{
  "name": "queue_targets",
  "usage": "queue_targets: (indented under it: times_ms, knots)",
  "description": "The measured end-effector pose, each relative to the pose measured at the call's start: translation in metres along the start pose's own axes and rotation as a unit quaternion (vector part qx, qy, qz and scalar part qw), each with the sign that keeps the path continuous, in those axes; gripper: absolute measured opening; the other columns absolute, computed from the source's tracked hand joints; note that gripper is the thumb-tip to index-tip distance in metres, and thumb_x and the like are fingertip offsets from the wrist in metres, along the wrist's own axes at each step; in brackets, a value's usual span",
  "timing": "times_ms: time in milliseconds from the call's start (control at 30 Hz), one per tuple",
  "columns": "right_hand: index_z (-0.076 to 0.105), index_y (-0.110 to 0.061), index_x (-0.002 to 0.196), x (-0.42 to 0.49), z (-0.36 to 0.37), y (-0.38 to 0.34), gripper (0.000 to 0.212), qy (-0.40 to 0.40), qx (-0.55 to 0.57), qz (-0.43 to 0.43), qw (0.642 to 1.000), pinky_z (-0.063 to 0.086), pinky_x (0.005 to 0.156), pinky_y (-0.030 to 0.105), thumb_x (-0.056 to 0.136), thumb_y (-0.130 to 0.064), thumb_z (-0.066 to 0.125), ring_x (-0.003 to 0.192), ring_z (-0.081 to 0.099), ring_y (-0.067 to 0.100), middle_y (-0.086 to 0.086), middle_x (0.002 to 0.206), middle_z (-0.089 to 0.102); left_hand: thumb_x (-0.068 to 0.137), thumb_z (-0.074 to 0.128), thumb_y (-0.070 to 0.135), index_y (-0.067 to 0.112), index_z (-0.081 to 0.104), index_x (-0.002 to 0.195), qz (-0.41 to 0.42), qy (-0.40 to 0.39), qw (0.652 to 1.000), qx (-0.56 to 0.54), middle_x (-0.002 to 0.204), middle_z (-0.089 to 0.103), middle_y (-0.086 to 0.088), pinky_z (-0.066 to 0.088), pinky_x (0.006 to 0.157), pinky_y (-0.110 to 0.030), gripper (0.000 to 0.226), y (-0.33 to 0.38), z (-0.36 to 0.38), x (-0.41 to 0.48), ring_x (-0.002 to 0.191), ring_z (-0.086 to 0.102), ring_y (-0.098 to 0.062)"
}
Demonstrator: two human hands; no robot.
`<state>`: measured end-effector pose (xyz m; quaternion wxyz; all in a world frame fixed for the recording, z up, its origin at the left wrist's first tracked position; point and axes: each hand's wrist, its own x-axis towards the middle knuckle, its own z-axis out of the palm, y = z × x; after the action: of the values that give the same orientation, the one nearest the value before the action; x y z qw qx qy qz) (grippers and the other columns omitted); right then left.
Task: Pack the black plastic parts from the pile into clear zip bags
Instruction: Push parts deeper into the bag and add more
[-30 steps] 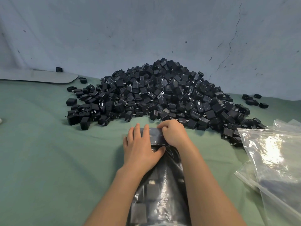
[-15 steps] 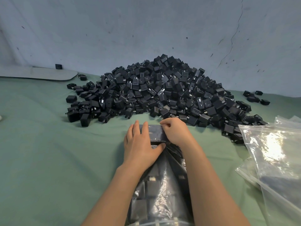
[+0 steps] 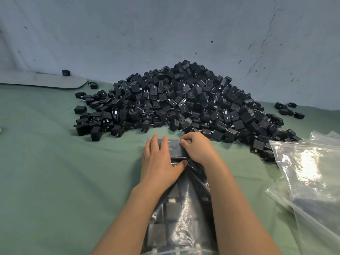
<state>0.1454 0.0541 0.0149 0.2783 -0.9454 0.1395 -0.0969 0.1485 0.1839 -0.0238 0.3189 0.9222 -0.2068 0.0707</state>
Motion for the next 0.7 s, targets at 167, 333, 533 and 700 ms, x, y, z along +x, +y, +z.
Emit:
queue_targets:
  times_ms: [167,333,533,700]
  knots:
    - [0.067,-0.013,0.111,0.000,-0.001,0.000,0.023,-0.009,-0.008,-0.006,1.000,0.033,0.078,0.021,0.098,-0.020,0.049,0.109,0.056,0.021,0.005,0.116,0.065,0.081,0.062,0.054,0.019,0.009,0.150,0.001,0.007,1.000,-0.016,0.158,-0.002,-0.003,0.016,0.114,-0.035,0.094,-0.001,0.001,0.001,0.143,0.001,-0.021]
    - [0.065,-0.014,0.114,0.000,0.000,0.000,0.024,-0.012,-0.015,-0.006,1.000,0.033,0.079,0.021,0.098,-0.020,0.049,0.111,0.055,0.021,0.005,0.118,0.064,0.082,0.064,0.052,0.019,0.006,0.151,0.006,0.008,1.000,-0.010,0.158,-0.005,-0.003,0.016,0.114,-0.035,0.095,0.000,0.001,0.002,0.143,0.003,-0.022]
    - [0.068,-0.014,0.111,0.001,0.004,0.000,0.025,0.009,-0.010,0.004,1.000,0.039,0.085,0.026,0.097,-0.020,0.049,0.112,0.055,0.023,0.006,0.119,0.064,0.080,0.066,0.051,0.020,0.010,0.150,-0.004,-0.010,1.000,-0.027,0.157,-0.010,-0.002,0.016,0.114,-0.035,0.095,0.000,-0.002,0.002,0.143,0.001,-0.022]
    - [0.064,-0.019,0.119,0.012,0.004,0.002,0.031,0.051,0.019,0.045,0.997,0.040,0.096,0.030,0.093,-0.020,0.049,0.119,0.051,0.025,0.007,0.128,0.059,0.082,0.053,0.061,0.025,0.026,0.146,-0.022,-0.048,0.999,0.012,0.159,0.001,-0.004,0.006,0.117,-0.043,0.079,0.001,-0.006,0.010,0.145,-0.001,-0.024]
